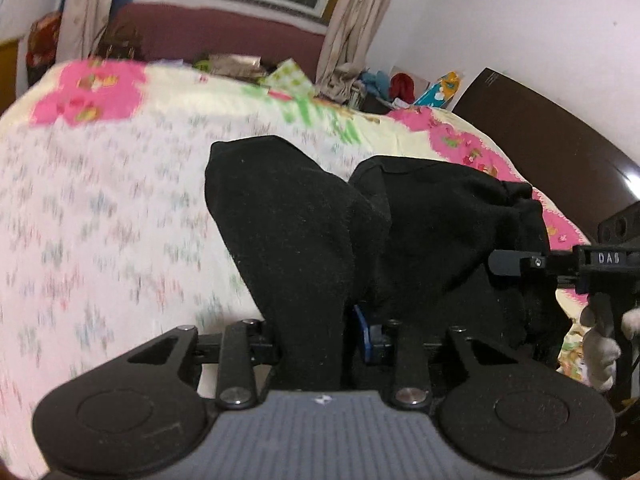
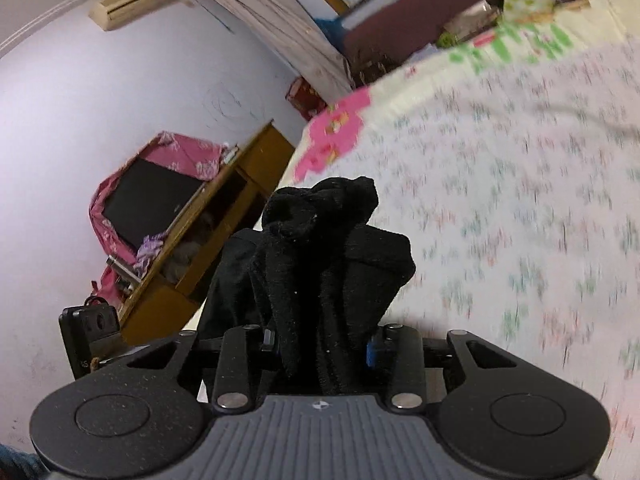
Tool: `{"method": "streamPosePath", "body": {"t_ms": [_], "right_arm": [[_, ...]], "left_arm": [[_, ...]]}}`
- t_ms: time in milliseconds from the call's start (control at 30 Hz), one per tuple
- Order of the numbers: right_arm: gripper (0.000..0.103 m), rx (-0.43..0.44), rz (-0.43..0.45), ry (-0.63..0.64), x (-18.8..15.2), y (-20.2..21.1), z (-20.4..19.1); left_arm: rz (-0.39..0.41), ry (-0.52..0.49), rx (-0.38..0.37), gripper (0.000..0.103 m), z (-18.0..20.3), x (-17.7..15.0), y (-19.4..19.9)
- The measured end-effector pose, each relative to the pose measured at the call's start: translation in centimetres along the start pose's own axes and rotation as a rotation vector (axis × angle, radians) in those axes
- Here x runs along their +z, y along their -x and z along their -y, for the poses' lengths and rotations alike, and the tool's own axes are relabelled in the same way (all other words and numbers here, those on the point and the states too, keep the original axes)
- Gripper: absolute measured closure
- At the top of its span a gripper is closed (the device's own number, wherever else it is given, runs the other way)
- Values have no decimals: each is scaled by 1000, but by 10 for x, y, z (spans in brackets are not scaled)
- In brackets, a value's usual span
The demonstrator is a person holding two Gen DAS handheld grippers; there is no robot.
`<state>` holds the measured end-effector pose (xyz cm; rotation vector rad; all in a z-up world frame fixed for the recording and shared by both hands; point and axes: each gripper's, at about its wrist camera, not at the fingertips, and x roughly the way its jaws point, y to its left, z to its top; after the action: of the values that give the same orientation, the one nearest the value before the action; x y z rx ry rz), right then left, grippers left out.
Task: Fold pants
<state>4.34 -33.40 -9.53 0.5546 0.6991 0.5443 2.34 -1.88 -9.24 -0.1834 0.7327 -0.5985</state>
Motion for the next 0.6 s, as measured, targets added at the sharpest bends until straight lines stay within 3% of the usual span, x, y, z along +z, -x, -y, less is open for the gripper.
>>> {"method": "streamPosePath", "body": {"t_ms": [233, 400, 500, 600], "right_arm": [[74, -29, 4, -50, 40, -43, 37], [73, -126, -94, -106, 33, -98, 80], [66, -224, -116, -150, 24, -117, 102], [57, -244, -102, -214, 25, -113, 114]], "left_arm": [[-23, -31, 38, 62, -25, 38, -58], [-155, -37, 128, 62, -46, 19, -122], [-176, -40, 193, 57, -52, 10, -139], [-181, 42, 199, 54, -58, 16, -136]]}}
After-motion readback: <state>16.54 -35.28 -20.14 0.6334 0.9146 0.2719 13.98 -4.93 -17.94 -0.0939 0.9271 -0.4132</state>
